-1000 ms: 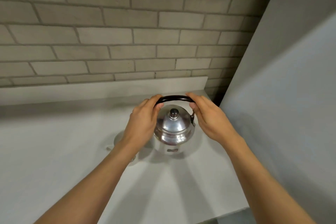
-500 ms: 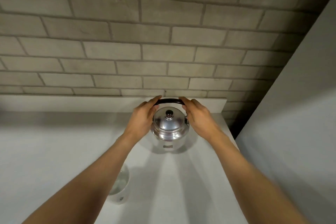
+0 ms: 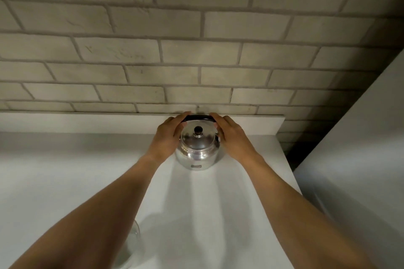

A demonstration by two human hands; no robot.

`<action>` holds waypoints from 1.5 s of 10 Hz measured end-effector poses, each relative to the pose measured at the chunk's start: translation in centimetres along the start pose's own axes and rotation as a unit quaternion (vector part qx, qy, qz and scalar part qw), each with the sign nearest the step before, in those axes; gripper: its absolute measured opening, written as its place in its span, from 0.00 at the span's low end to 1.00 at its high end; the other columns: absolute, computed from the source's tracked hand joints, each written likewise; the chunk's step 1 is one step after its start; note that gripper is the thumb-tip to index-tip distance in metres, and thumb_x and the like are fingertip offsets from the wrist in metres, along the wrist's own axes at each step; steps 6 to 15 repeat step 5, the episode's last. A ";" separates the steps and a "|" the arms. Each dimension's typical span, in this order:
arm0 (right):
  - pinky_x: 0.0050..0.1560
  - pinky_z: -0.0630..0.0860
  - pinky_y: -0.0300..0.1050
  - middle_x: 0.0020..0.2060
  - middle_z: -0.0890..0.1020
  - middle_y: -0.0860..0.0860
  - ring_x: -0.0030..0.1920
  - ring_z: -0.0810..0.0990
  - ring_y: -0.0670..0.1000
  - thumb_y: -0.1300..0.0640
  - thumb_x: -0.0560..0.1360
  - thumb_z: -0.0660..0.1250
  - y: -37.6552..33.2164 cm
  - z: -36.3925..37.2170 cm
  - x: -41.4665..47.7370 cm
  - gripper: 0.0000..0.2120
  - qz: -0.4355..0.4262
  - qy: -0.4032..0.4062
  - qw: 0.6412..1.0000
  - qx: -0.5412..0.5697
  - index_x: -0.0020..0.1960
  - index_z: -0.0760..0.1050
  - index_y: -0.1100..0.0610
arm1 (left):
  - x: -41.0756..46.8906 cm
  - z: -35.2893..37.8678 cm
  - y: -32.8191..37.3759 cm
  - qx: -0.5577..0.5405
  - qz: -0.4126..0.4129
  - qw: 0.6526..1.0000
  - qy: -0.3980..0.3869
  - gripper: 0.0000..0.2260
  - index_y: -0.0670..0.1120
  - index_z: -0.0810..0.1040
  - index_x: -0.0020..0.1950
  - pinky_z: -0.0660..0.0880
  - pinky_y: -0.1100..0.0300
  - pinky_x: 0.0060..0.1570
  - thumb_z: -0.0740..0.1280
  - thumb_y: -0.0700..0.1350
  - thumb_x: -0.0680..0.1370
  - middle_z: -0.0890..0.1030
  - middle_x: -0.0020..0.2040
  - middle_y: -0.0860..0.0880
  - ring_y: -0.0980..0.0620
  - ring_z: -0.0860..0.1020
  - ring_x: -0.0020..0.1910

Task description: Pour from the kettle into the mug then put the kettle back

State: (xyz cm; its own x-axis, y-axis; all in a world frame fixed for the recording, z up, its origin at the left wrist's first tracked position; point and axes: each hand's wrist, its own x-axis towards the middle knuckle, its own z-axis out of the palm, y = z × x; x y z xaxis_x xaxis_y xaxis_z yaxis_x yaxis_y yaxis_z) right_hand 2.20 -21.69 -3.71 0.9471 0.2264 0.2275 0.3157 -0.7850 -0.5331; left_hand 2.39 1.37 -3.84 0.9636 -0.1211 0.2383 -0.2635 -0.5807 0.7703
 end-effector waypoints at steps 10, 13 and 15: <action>0.60 0.71 0.44 0.70 0.72 0.53 0.65 0.76 0.56 0.49 0.87 0.54 0.1 -0.4 0.7 0.26 0.019 0.013 0.999 0.039 0.83 0.55 0.43 | 0.8 0.1 0.2 0.046 -0.017 0.999 0.007 0.24 0.56 0.64 0.81 0.64 0.62 0.64 0.63 0.51 0.86 0.72 0.73 0.46 0.47 0.72 0.71; 0.60 0.71 0.44 0.70 0.72 0.53 0.65 0.76 0.56 0.49 0.87 0.54 0.1 -0.4 0.7 0.26 0.019 0.013 0.999 0.039 0.83 0.55 0.43 | 0.8 0.1 0.2 0.046 -0.017 0.999 0.007 0.24 0.56 0.64 0.81 0.64 0.62 0.64 0.63 0.51 0.86 0.72 0.73 0.46 0.47 0.72 0.71; 0.60 0.71 0.44 0.70 0.72 0.53 0.65 0.76 0.56 0.49 0.87 0.54 0.1 -0.4 0.7 0.26 0.019 0.013 0.999 0.039 0.83 0.55 0.43 | 0.8 0.1 0.2 0.046 -0.017 0.999 0.007 0.24 0.56 0.64 0.81 0.64 0.62 0.64 0.63 0.51 0.86 0.72 0.73 0.46 0.47 0.72 0.71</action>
